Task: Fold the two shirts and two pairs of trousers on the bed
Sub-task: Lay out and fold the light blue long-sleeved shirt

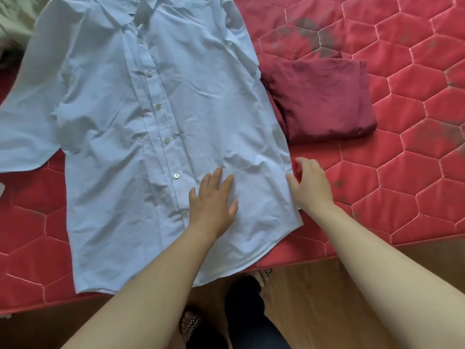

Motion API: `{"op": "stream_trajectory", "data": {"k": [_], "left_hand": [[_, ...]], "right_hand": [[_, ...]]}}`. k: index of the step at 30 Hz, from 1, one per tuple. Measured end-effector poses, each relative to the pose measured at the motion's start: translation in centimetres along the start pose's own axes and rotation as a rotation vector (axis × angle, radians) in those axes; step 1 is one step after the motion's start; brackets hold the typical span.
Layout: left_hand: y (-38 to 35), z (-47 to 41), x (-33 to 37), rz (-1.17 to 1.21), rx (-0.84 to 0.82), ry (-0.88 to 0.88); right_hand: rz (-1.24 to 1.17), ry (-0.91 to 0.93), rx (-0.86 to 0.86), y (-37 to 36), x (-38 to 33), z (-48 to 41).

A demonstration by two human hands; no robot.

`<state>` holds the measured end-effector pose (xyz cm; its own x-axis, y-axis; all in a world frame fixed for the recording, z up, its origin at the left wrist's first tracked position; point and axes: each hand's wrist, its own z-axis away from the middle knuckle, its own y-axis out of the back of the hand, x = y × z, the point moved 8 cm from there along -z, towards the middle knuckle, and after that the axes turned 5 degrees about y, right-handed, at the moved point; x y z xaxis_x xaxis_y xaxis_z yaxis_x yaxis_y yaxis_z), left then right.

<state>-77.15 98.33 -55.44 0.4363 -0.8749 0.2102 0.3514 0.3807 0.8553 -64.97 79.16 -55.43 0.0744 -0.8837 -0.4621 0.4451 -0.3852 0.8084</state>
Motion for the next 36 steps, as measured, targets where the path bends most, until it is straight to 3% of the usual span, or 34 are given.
{"op": "stream_trajectory", "data": {"k": [6,9,14,18,25,27,32,36], "left_hand": [[-0.4,-1.7,0.4,-0.066,-0.050,0.034],[0.0,-1.4,0.3,-0.108,-0.125,0.022],[2.7,-1.1,1.4,0.026,-0.283,0.062],[8.1,-1.5,5.2,0.350,-0.171,0.006],[14.4,-6.3,11.9,0.426,-0.034,-0.039],[15.7,-7.8,13.8,0.474,0.017,-0.003],[15.4,-11.4,17.5,0.543,0.038,0.107],[13.3,-13.8,18.1,0.594,0.008,0.311]], "right_hand": [[-0.150,0.044,0.051,1.6,0.0,-1.0],[-0.265,0.043,0.165,6.0,-0.3,-0.5],[-0.169,0.116,0.261,14.9,-2.4,-0.3],[-0.041,0.152,0.285,20.0,-4.5,-0.5],[-0.090,0.272,0.429,28.4,-5.5,-3.8],[-0.102,0.265,0.353,28.4,-4.8,-5.7],[-0.010,0.199,-0.263,20.4,-1.4,-11.0],[-0.018,0.292,-0.443,17.6,-0.7,-14.1]]}}
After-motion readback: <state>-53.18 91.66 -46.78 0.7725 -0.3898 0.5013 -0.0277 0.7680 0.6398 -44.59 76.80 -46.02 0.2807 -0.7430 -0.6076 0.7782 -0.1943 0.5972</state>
